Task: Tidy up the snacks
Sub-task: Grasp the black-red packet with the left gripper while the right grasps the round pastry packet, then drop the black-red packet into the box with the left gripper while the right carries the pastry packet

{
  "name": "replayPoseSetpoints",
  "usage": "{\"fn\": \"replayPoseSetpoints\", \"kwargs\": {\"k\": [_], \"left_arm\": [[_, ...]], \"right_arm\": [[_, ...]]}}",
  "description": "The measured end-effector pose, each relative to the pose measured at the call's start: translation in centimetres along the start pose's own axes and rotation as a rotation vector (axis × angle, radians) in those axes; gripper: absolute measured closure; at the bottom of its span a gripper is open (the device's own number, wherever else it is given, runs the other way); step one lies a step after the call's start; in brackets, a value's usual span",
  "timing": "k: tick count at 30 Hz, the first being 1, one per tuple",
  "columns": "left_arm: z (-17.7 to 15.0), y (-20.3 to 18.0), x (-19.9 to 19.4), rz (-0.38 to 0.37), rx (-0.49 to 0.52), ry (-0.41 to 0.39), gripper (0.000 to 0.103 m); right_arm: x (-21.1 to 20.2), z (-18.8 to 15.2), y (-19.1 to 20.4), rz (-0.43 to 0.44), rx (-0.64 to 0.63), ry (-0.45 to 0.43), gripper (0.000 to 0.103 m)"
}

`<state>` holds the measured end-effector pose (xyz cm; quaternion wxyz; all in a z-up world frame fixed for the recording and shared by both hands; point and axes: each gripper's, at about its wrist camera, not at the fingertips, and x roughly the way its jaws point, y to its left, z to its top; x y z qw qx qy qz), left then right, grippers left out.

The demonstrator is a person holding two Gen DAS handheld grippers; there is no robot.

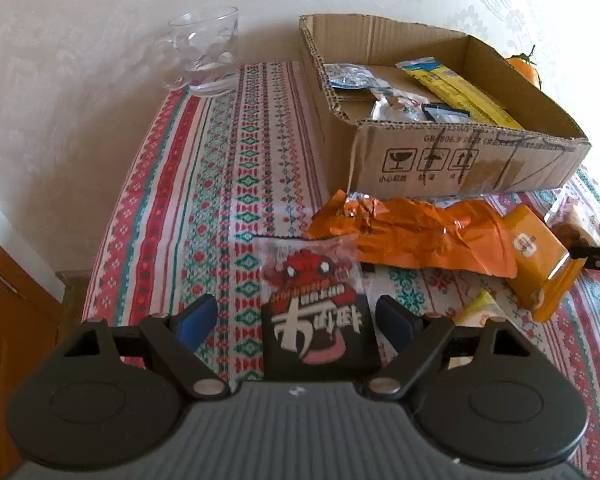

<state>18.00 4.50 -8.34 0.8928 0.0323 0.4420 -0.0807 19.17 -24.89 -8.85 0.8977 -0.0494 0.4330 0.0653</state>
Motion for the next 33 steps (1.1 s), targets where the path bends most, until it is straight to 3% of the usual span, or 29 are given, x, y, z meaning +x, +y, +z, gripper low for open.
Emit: {"fn": "replayPoseSetpoints", "kwargs": {"k": [5,9,11,17,21,25,29,33], "left_arm": [[-0.7,0.8,-1.1,-0.049,-0.099,-0.036,0.02],[-0.8,1.4,-1.8,-0.041,-0.152,-0.089,0.021],[-0.8,1.7,-1.7,-0.032,-0.173,-0.083,0.029],[-1.3,1.0,-1.5,-0.024,-0.167,-0.076,0.033],[-1.3,0.7,-1.5,-0.029,-0.167,-0.069,0.046],[-1.2,0.3,-1.4,-0.007,-0.136,-0.073,0.046],[-1.0,0.5,-1.4,-0.019,-0.14,-0.067,0.053],[-1.0,0.7,-1.6,-0.023,-0.136,-0.061,0.056]], "right_arm": [[-0.1,-0.2,0.1,-0.005,0.001,-0.012,0.0],[-0.2,-0.3,0.0,-0.004,-0.001,-0.02,0.0],[-0.2,-0.3,0.0,-0.003,-0.002,-0.023,0.0],[-0.1,-0.1,0.1,0.002,-0.01,-0.019,0.0],[0.0,0.2,0.5,0.013,-0.046,-0.022,0.0],[-0.3,0.4,0.8,0.046,-0.069,-0.031,0.016],[-0.7,0.4,1.0,0.067,-0.092,-0.035,0.034],[-1.1,0.5,1.3,0.074,-0.111,-0.03,0.041]]}}
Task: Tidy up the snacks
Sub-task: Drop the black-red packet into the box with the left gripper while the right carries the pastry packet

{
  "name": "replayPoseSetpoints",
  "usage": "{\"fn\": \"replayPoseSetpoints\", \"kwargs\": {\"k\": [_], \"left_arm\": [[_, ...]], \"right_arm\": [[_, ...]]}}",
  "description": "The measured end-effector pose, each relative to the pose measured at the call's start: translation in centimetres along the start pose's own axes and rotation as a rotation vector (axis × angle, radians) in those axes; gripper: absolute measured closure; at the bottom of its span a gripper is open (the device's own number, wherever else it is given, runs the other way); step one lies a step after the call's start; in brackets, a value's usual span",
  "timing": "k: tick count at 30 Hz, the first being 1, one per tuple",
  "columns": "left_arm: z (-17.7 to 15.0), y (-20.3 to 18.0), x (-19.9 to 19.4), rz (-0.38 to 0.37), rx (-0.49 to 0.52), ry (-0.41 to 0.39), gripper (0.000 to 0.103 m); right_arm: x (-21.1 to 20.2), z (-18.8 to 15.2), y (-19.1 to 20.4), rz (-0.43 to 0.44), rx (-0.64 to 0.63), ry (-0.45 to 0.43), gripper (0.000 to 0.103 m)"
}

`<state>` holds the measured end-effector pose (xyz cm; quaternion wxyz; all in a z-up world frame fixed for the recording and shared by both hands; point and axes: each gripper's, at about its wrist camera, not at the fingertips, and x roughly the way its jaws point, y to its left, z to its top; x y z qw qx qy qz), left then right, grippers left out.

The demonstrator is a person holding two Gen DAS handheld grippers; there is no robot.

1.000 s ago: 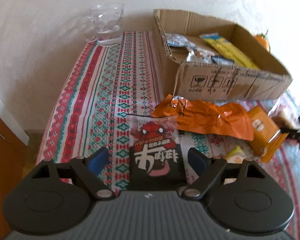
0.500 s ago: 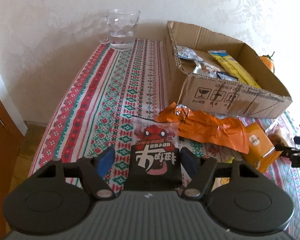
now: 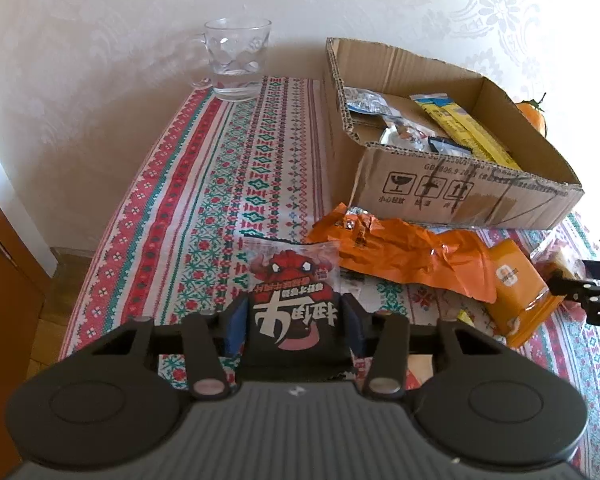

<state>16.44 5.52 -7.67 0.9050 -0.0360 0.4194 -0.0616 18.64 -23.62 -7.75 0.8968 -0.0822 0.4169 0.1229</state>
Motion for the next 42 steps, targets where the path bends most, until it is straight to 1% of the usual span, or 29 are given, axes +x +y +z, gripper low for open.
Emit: {"fn": "replayPoseSetpoints", "kwargs": {"k": [6,13,19,25,30,34,38,42], "left_arm": [[0.2,0.3,-1.0,0.005,0.012,-0.002,0.057],[0.5,0.6,-2.7,-0.013,0.024,0.002,0.057],[0.8,0.4,-4.3,-0.069,0.04,0.011,0.057],[1.9,-1.0,-5.6,-0.114,0.081,0.003,0.057],[4.6,-2.6,-6.1,-0.152,0.127,-0.04,0.057],[7.5,-4.0,-5.2,-0.175,0.159,-0.07,0.057],[10.7,-5.8,-3.1,-0.176,0.205,-0.082,0.057],[13.8,-7.5,0.3,-0.195,0.21,-0.047,0.057]], "right_arm": [[-1.1,0.1,-0.3,0.017,0.002,-0.009,0.041],[-3.5,0.5,-0.3,0.041,-0.016,-0.023,0.041],[-5.8,1.2,-0.2,0.066,-0.044,-0.047,0.041],[-7.7,2.2,0.1,0.078,-0.08,-0.078,0.041],[-7.9,3.4,0.1,0.086,-0.097,-0.093,0.041],[-7.8,4.4,0.1,0.091,-0.109,-0.108,0.041],[-7.4,5.9,0.1,0.099,-0.107,-0.115,0.041],[-6.5,7.5,-0.2,0.096,-0.103,-0.118,0.041]]}}
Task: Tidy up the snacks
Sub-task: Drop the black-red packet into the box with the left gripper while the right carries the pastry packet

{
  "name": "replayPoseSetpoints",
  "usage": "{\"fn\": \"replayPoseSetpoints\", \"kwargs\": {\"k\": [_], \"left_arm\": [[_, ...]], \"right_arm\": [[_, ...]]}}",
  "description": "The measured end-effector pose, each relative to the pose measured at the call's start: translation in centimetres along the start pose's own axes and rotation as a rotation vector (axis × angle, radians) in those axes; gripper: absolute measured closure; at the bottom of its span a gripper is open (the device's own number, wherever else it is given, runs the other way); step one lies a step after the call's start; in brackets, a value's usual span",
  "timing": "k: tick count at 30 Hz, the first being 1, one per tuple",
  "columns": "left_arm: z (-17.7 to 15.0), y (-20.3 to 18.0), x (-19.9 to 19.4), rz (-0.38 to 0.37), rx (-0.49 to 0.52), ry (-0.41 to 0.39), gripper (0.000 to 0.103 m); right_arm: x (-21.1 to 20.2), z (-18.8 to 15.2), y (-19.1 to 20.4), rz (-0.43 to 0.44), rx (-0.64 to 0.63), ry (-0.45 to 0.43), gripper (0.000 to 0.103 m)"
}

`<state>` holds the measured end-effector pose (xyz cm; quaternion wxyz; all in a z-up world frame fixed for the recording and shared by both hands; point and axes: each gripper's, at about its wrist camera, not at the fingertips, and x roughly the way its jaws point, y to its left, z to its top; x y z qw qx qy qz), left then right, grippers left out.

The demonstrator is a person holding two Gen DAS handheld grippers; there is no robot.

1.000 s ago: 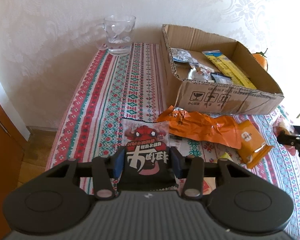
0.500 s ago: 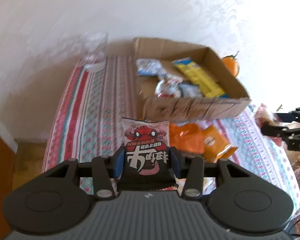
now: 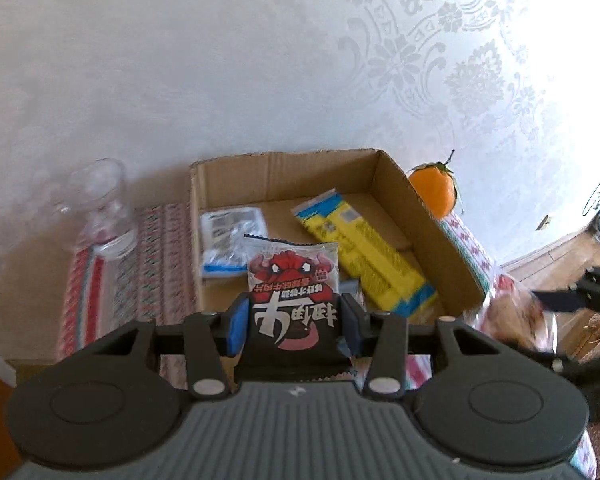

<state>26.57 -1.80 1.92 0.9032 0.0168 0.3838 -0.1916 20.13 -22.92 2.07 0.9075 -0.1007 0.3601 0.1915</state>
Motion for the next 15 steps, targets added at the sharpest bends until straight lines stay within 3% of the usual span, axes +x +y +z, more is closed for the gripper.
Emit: {"fn": "replayPoseSetpoints", "kwargs": {"k": [10,13,15], "left_arm": [[6.3,0.3,8.7,-0.03,-0.111,0.034,0.057],[6.8,0.4,10.6,0.014,-0.142,0.047,0.041],[6.5,0.4,11.0,0.021,-0.147,0.052,0.039]], "right_arm": [[1.7,1.3,-1.1,-0.031,0.034,-0.004,0.041],[1.8,1.2,-1.2,-0.041,0.043,0.0,0.041],[1.8,1.3,-1.2,-0.046,0.045,-0.001,0.041]]}}
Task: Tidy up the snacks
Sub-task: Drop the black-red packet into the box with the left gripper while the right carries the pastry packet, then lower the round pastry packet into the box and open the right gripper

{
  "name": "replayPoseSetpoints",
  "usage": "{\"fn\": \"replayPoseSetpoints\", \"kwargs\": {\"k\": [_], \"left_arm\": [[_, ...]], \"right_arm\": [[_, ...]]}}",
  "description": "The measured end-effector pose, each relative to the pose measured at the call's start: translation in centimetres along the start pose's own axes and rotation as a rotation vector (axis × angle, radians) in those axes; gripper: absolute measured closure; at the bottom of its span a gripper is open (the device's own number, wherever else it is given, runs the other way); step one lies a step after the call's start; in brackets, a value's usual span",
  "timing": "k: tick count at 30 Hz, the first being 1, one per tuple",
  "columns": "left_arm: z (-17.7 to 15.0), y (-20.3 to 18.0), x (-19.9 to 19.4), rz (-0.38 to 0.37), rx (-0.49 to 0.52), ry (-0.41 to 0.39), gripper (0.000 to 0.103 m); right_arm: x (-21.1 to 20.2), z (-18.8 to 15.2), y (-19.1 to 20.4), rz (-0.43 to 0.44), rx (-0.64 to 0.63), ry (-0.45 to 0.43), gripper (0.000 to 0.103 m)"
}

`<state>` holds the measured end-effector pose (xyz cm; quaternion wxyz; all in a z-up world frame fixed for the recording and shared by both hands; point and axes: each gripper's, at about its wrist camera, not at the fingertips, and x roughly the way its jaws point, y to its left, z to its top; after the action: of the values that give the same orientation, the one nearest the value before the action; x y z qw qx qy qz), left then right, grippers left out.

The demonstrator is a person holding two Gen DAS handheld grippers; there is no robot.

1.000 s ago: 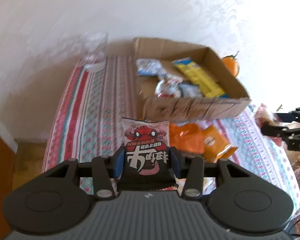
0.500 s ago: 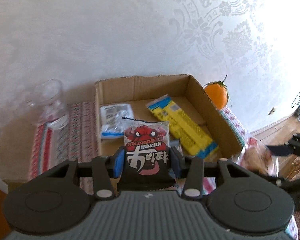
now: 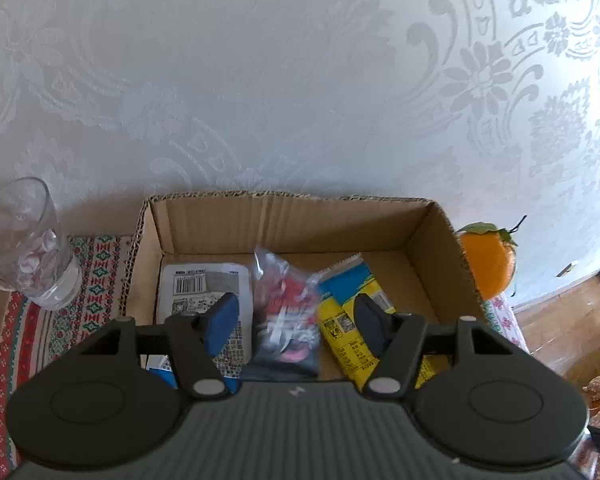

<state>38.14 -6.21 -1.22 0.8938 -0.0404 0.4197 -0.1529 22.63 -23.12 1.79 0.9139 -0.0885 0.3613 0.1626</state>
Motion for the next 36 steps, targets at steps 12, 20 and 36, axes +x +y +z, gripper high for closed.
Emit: {"fn": "replayPoseSetpoints", "kwargs": {"k": [12,20,36], "left_arm": [[-5.4,0.4,-8.2,0.06,0.131,-0.088,0.021],[-10.9,1.8,-13.1,0.146,0.122,-0.14,0.02],[-19.3,1.2,-16.4,0.12,0.027,-0.09,0.015]], "right_arm": [[1.5,2.5,-0.2,-0.005,0.027,-0.017,0.041],[5.2,5.4,-1.1,-0.022,0.086,-0.001,0.041],[12.1,9.0,-1.9,-0.074,0.141,0.053,0.041]]}}
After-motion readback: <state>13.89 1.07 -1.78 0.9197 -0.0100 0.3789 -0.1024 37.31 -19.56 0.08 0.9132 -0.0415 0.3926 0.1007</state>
